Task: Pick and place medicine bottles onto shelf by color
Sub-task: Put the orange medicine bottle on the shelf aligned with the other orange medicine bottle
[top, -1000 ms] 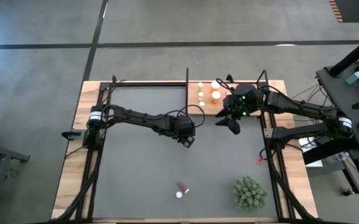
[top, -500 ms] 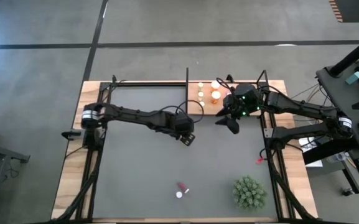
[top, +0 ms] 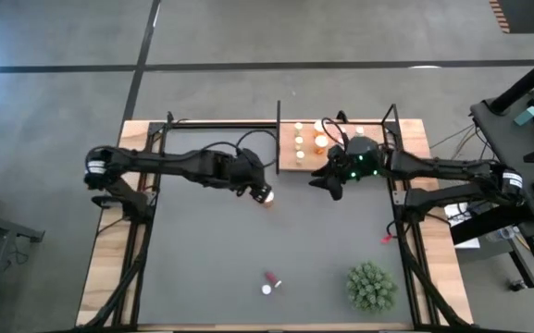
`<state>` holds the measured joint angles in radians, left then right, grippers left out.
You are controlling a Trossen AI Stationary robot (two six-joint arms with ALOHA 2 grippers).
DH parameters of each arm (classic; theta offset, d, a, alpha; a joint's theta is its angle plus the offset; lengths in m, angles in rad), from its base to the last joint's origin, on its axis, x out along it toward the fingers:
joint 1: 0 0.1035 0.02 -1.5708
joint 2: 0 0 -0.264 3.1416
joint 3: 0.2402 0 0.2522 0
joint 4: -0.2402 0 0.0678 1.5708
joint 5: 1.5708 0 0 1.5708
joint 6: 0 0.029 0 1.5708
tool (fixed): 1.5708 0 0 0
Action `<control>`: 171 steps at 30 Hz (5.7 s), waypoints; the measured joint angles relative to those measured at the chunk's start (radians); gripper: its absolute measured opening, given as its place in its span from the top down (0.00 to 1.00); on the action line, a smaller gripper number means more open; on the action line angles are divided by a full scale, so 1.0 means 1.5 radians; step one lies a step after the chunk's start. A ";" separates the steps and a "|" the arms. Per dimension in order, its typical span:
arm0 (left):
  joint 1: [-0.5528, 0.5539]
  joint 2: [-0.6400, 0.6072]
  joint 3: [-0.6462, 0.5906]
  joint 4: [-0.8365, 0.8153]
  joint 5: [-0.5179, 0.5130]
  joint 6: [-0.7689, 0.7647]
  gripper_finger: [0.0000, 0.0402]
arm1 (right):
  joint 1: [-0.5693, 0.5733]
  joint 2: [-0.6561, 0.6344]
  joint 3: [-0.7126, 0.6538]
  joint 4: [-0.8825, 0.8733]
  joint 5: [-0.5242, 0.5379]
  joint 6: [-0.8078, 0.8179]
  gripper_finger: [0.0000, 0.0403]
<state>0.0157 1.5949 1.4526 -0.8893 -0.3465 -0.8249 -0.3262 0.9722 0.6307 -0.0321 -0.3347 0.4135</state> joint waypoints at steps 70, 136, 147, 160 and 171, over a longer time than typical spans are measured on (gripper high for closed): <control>-0.024 -0.313 -0.585 0.746 -0.018 0.260 0.38 | 0.248 0.716 0.227 0.518 0.550 -0.084 0.49; -0.006 -0.313 -0.590 0.747 -0.024 0.279 0.38 | 0.238 0.375 -0.108 0.359 0.986 0.189 0.55; -0.005 -0.313 -0.590 0.746 -0.024 0.279 0.38 | 0.190 0.384 -0.107 0.359 0.948 0.180 0.55; -0.005 -0.313 -0.591 0.746 -0.035 0.279 0.38 | 0.148 0.397 -0.088 0.359 0.900 0.178 0.55; -0.005 -0.313 -0.593 0.745 -0.035 0.279 0.38 | 0.146 0.397 -0.085 0.357 0.898 0.178 0.55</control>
<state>0.0074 1.1255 0.5632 0.2276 -0.3992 -0.4061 -0.1078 1.5684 0.5034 0.5037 1.0126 0.6800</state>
